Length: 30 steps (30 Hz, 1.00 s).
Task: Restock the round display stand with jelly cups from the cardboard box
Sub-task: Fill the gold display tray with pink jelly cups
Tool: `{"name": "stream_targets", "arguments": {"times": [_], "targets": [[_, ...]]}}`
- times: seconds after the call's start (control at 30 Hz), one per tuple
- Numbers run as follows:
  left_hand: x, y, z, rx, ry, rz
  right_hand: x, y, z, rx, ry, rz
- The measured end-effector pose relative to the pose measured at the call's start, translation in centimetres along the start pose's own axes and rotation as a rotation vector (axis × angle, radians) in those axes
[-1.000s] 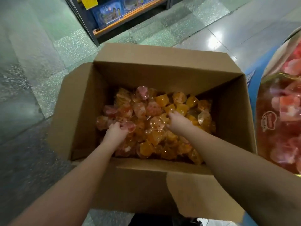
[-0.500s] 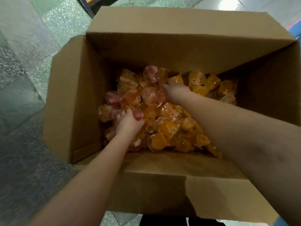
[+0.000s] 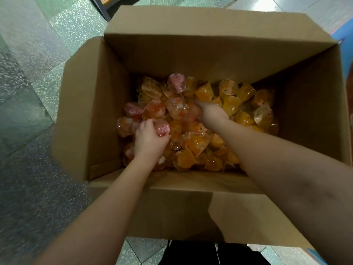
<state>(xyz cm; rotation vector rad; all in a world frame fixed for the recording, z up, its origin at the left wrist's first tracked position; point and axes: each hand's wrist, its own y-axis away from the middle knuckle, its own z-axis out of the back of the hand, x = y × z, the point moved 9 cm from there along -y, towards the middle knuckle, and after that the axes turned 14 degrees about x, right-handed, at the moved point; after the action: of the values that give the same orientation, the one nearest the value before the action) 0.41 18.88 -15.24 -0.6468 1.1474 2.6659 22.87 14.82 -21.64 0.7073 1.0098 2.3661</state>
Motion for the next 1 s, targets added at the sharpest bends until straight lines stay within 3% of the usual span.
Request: {"name": "stream_targets", "arguments": {"times": [0.23,0.47,0.73,0.83,1.0], "targets": [[-4.2,7.2,0.8,-0.003,0.071,-0.157,-5.1,10.8,-1.1,-0.025,-0.902,-0.041],[-14.2,15.9,-2.9,0.136,0.023,-0.461,-13.6,25.2,-1.8,-0.046,-1.473,-0.028],[-28.5,26.8,-12.3,0.28,-0.159,-0.734,-26.3,42.9,-3.1,-0.401,-1.759,-0.026],[-33.2,32.4,-17.3,0.312,-0.238,-0.891,-31.1,49.1,-5.9,-0.503,-1.863,-0.028],[-37.8,41.2,-27.5,0.383,-0.356,-1.007,-39.1,58.5,-12.6,-0.646,-2.028,-0.005]]}}
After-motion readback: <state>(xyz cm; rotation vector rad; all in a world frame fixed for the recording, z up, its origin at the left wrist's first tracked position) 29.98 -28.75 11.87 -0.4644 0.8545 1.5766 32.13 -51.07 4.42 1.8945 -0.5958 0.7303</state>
